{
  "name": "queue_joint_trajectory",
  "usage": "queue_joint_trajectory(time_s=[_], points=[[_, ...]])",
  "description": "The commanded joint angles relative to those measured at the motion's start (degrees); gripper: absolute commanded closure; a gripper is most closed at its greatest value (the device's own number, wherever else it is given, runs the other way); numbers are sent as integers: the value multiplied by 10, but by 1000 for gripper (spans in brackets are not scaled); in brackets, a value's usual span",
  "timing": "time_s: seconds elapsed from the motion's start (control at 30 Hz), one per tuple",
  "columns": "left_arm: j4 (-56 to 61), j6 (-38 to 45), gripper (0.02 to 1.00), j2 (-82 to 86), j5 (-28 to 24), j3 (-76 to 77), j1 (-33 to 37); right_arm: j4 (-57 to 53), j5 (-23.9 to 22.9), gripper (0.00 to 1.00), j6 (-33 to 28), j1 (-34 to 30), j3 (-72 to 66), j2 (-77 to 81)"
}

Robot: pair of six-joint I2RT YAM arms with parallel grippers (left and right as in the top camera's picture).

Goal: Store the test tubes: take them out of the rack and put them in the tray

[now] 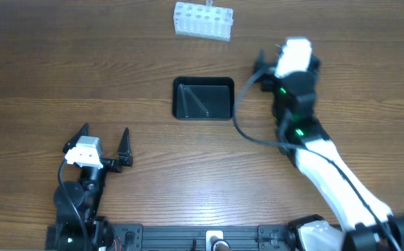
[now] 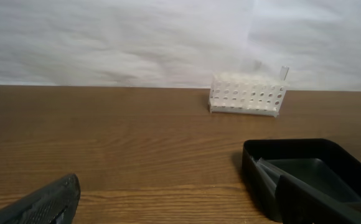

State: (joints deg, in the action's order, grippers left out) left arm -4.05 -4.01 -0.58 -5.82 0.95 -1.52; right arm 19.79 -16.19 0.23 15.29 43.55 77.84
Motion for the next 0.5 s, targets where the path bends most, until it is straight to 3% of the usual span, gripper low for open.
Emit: queue_joint_trajectory(time_s=[0.03,0.5], points=[[2,10,20,4,-6,-6,3,-10,2,9,31,52,98,116],[2,10,18,4,-6,-6,3,-159,-82,7,87,147,460,414]])
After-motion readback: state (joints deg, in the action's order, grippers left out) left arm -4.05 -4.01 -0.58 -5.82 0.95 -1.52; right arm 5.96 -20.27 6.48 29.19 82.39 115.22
